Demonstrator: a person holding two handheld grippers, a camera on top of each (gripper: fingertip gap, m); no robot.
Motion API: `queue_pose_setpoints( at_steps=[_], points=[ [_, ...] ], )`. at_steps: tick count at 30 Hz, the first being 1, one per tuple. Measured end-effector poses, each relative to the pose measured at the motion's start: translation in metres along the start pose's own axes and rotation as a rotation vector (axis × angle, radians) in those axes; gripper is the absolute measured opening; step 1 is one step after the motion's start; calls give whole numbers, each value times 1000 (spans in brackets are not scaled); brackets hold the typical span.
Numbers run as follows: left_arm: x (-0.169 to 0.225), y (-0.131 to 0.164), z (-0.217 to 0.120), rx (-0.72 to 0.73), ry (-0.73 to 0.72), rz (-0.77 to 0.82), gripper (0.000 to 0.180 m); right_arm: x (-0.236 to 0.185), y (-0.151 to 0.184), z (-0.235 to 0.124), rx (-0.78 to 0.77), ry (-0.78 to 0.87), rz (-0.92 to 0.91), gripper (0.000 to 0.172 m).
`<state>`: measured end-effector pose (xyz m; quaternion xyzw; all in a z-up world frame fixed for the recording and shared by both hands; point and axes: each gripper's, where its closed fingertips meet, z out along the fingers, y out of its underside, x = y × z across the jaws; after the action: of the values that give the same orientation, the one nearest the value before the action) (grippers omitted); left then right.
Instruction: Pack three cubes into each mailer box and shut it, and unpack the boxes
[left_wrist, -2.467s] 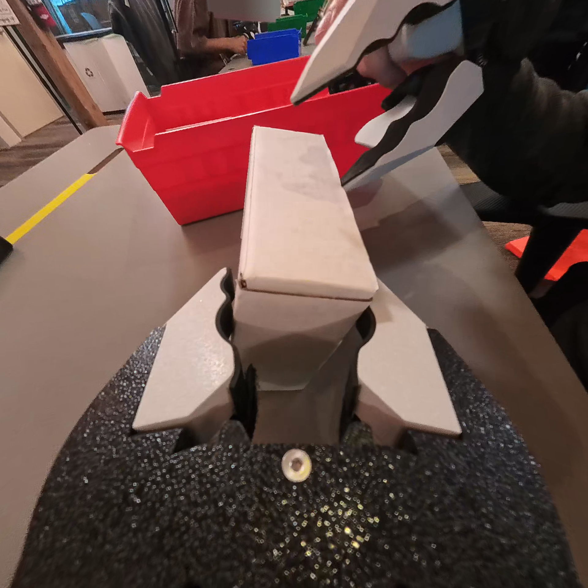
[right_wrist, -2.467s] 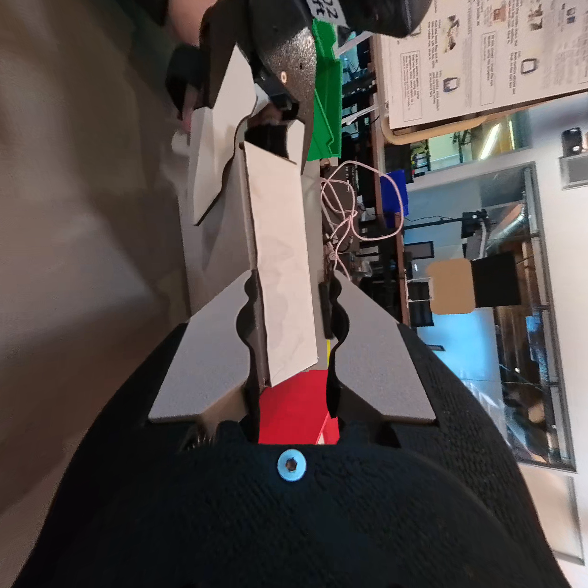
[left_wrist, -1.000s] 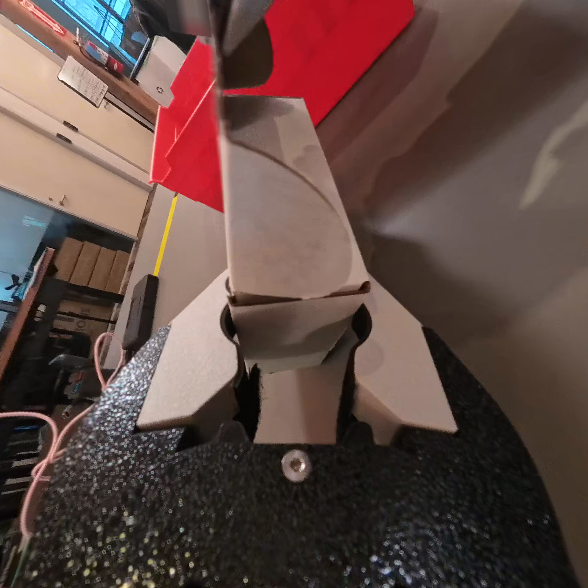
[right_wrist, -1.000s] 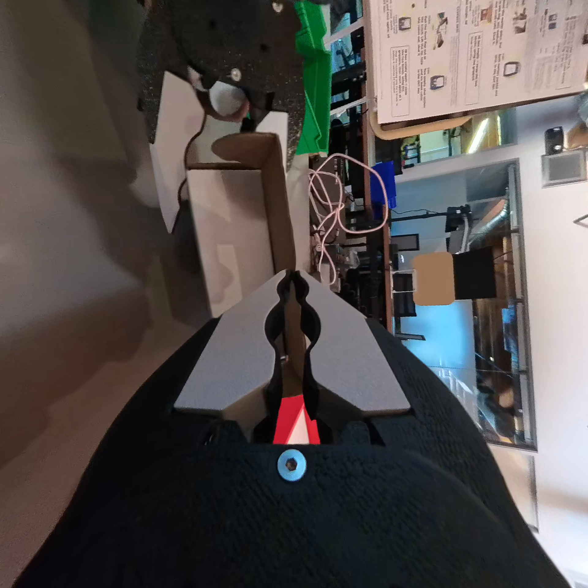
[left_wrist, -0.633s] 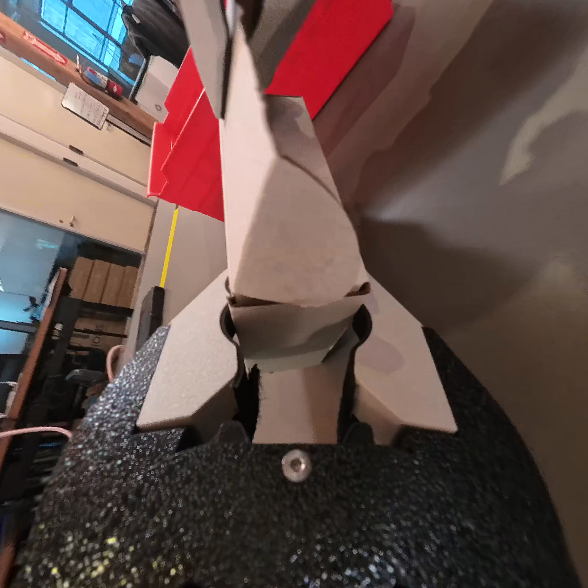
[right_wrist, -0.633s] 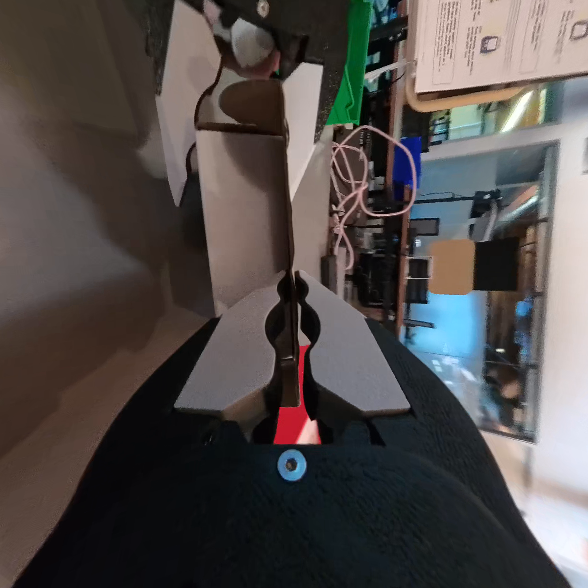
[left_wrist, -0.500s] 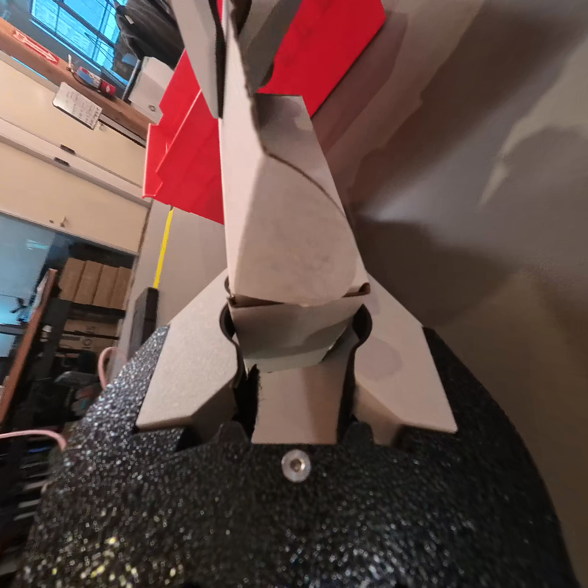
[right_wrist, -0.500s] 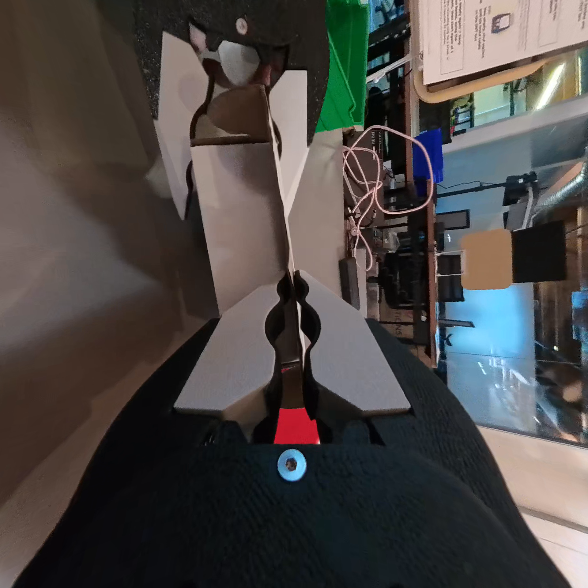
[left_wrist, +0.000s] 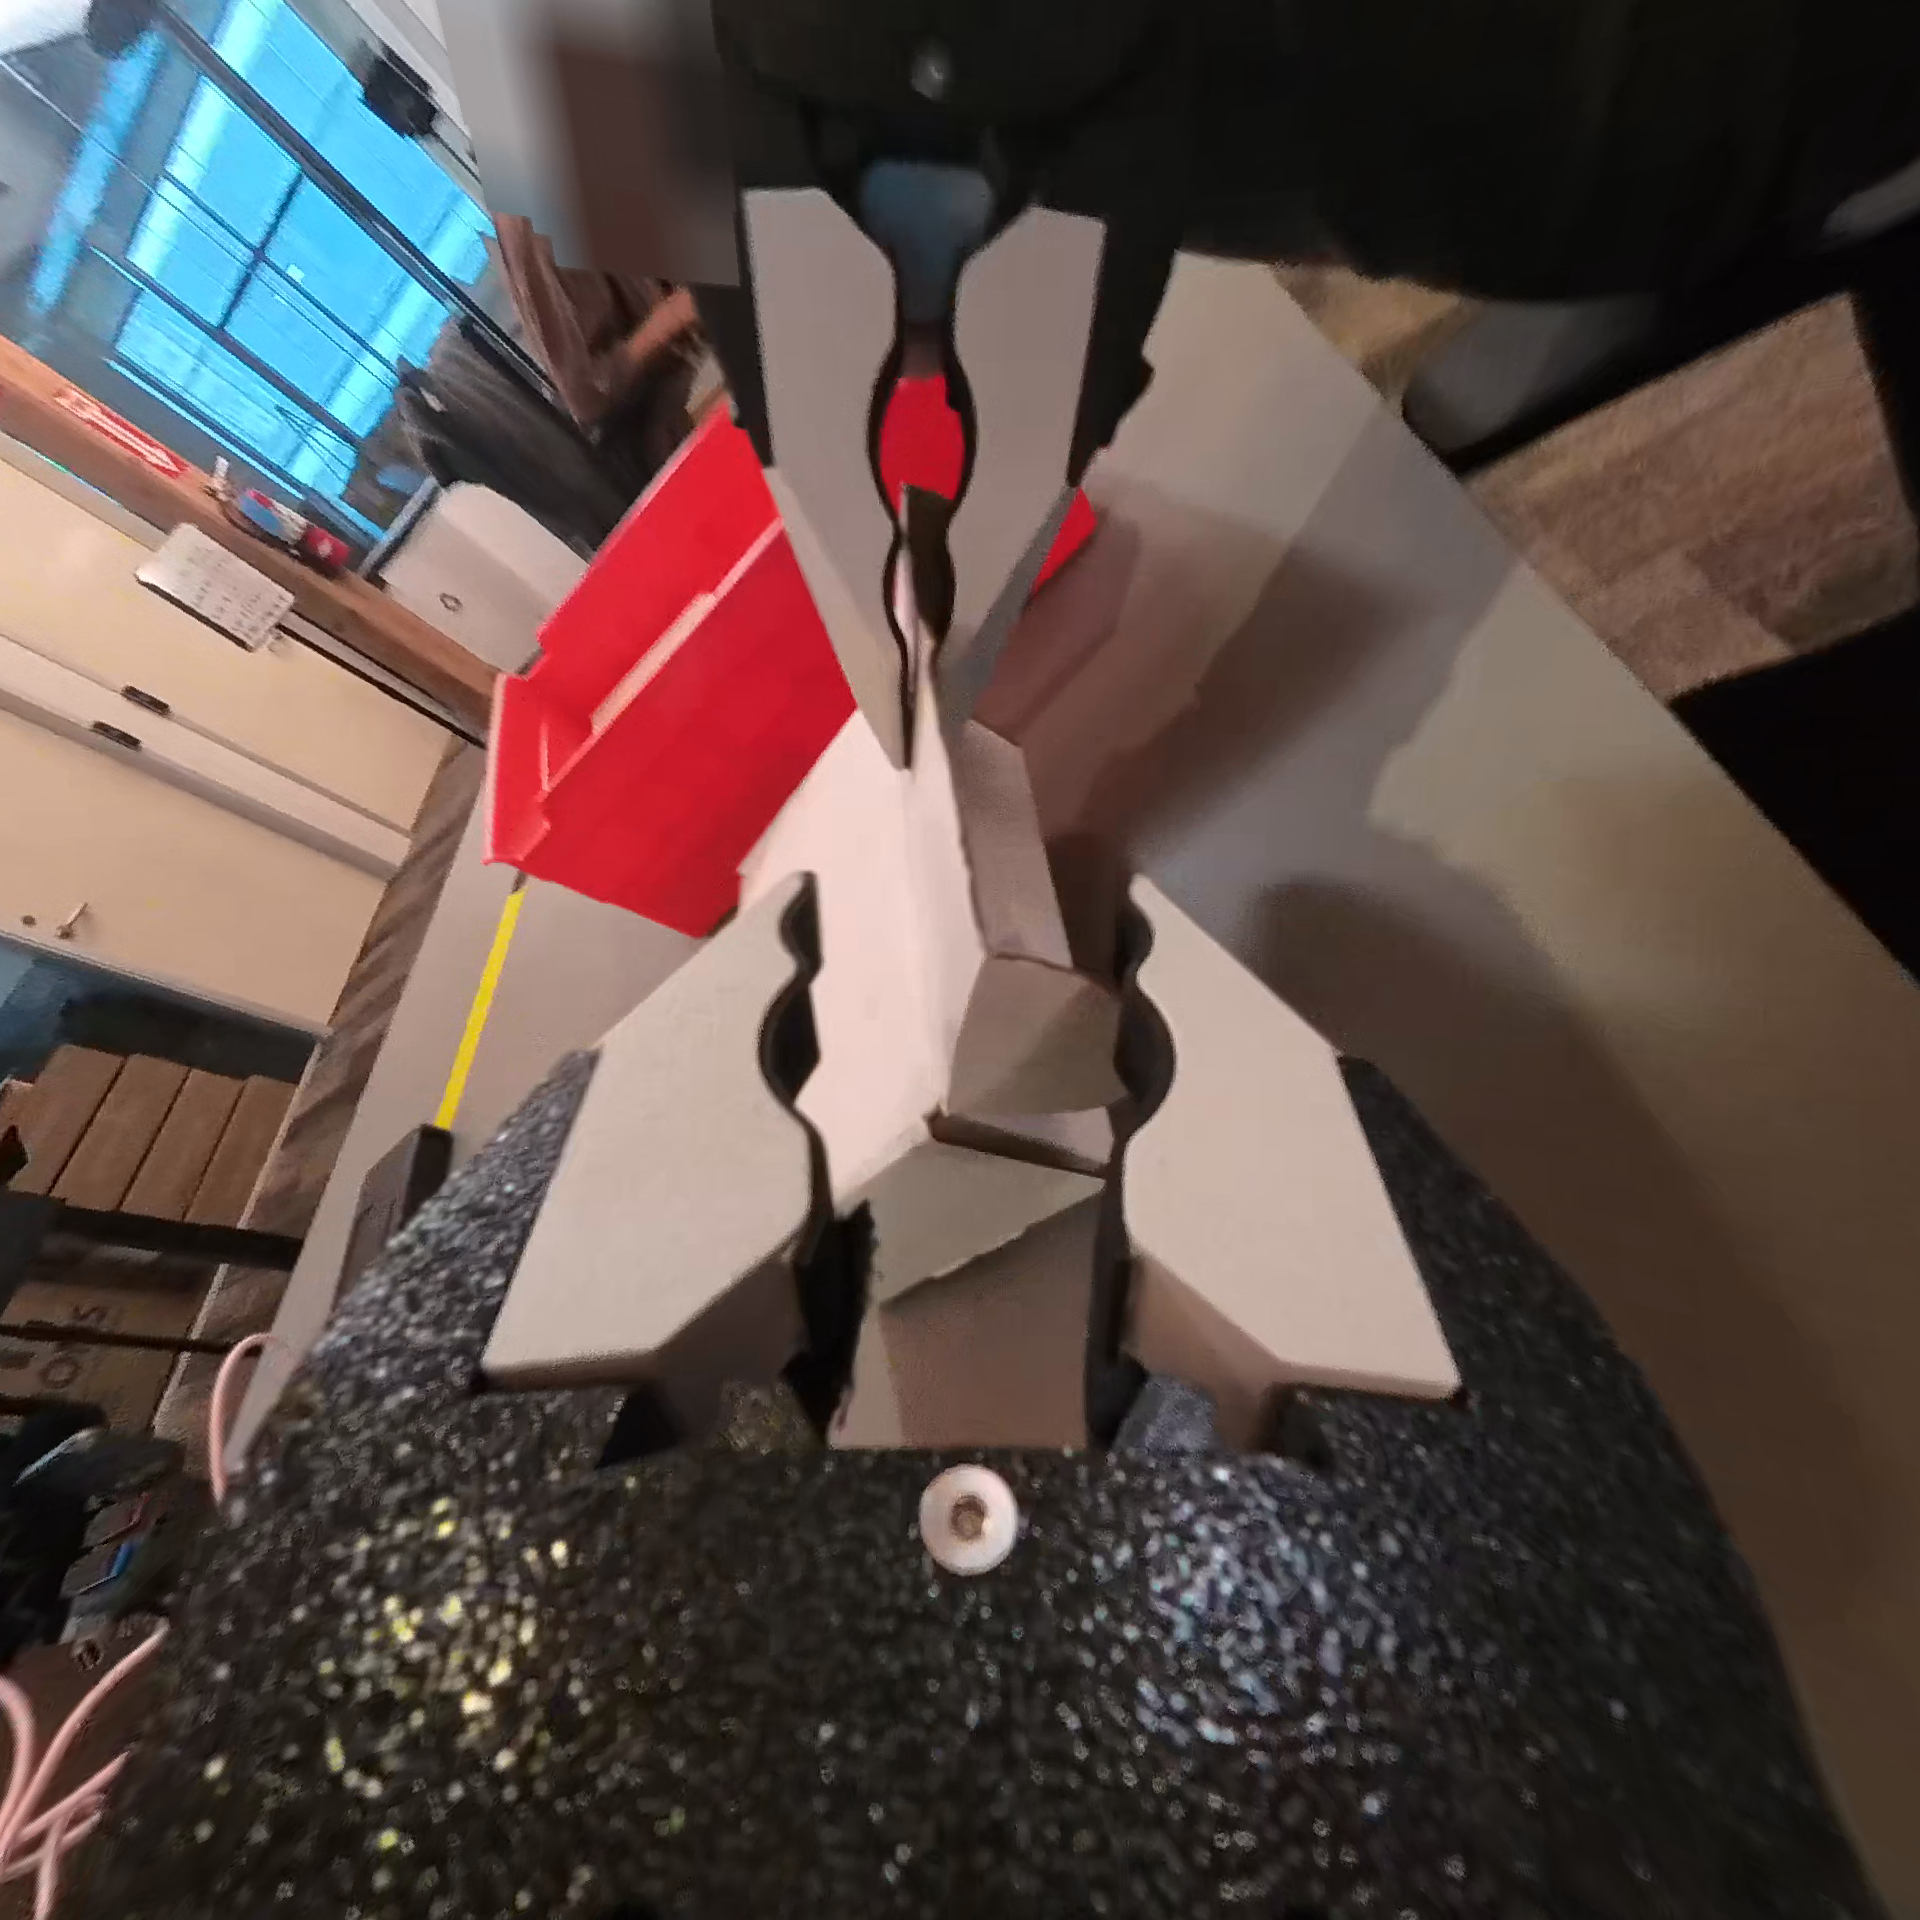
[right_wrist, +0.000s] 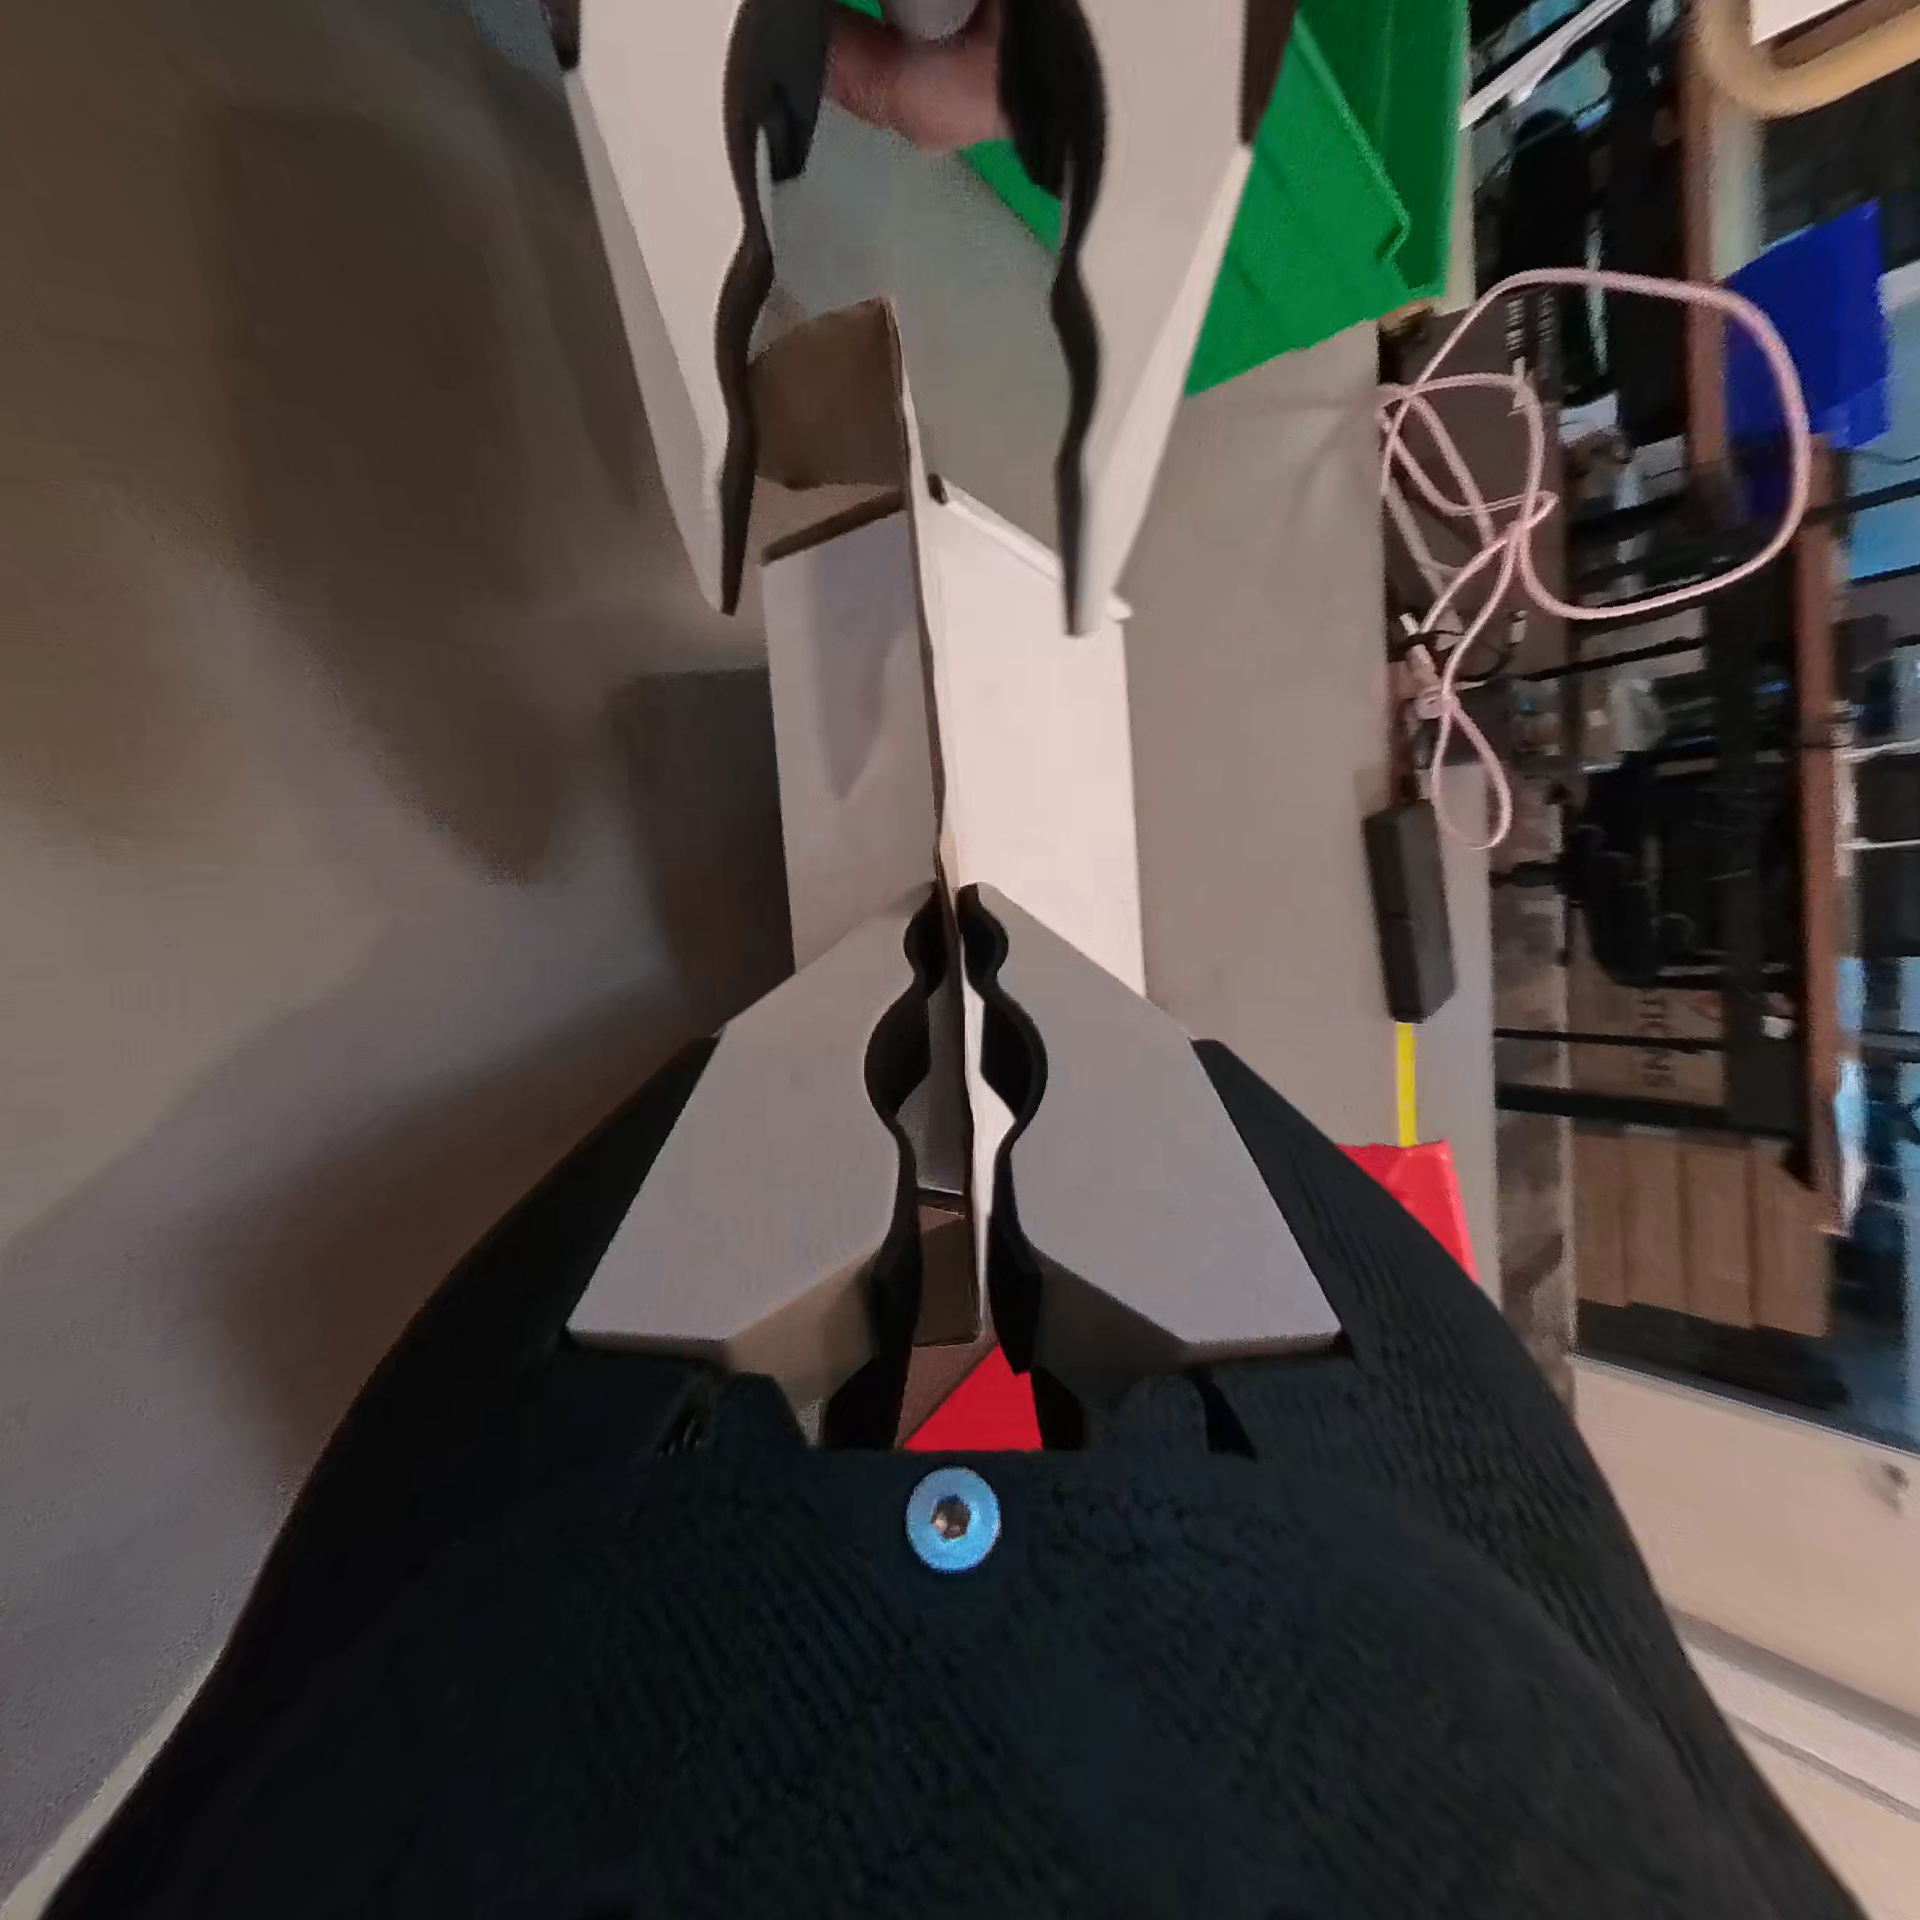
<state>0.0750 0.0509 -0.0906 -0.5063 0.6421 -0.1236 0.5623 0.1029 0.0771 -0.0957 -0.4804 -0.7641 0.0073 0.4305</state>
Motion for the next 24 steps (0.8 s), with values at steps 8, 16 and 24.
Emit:
queue_pose_setpoints(
  at_steps=[8,16,24],
  points=[
    [-32,15,-4,-56,-132,-184,11,31,-3,-1,26,222,-73,21],
    [-58,13,-18,1,-238,-351,6,18,-52,-34,115,312,-258,11],
    [-60,14,-18,-2,-245,-392,6,-12,-27,9,-88,108,-140,69]
  ],
)
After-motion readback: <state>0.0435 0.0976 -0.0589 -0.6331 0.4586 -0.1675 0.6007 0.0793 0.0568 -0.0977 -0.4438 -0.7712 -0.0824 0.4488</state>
